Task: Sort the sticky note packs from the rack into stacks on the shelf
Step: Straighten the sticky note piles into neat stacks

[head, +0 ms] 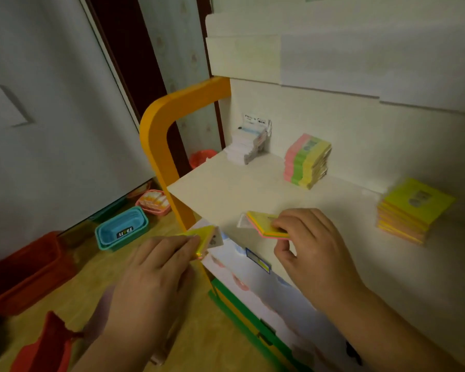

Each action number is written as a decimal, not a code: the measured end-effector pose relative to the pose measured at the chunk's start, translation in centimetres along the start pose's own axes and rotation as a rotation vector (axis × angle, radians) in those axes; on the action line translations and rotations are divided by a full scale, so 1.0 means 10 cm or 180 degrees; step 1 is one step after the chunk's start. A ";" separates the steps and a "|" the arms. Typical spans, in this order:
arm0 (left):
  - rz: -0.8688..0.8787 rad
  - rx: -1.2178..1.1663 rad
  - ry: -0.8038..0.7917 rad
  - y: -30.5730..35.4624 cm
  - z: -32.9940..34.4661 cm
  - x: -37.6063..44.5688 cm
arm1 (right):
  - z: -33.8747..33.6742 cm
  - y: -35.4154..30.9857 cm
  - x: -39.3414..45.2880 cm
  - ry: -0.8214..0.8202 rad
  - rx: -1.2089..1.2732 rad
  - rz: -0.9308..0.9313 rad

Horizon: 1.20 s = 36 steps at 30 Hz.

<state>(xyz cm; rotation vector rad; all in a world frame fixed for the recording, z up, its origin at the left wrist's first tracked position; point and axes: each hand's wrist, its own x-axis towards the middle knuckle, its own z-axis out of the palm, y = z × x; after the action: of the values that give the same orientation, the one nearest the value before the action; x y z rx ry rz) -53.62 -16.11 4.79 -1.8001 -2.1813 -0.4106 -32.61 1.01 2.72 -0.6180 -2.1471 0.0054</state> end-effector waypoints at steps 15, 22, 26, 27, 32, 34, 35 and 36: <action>0.1728 -0.0893 0.0637 0.40 0.89 1.89 | -0.21 0.51 -0.16 0.0080 -0.1123 0.1161; 0.2615 -0.1689 0.0600 1.10 1.28 2.70 | -0.43 0.51 -0.28 0.0164 -0.1970 0.1950; 0.3252 -0.2124 0.0654 1.64 1.41 2.85 | -0.52 0.30 -0.39 0.0362 -0.2475 0.2201; 0.3413 -0.2147 0.0647 1.78 1.41 2.86 | -0.55 0.24 -0.41 0.0398 -0.2600 0.2281; 0.3881 -0.2041 0.0561 2.38 1.41 2.85 | -0.66 -0.09 -0.48 0.0412 -0.3224 0.2743; 0.3920 -0.1869 0.0520 2.50 1.46 2.79 | -0.70 -0.20 -0.53 0.0396 -0.3344 0.2842; 0.3948 -0.1808 0.0444 2.53 1.49 2.76 | -0.72 -0.25 -0.54 0.0406 -0.3361 0.2844; 0.3961 -0.1766 0.0349 2.53 1.52 2.73 | -0.75 -0.28 -0.55 0.0424 -0.3364 0.2820</action>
<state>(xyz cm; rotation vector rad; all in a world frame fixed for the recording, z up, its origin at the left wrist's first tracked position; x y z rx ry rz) -34.31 19.04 2.51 -2.8494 -0.5532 -0.7652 -25.43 -5.40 3.82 -2.0438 -1.4494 -0.6890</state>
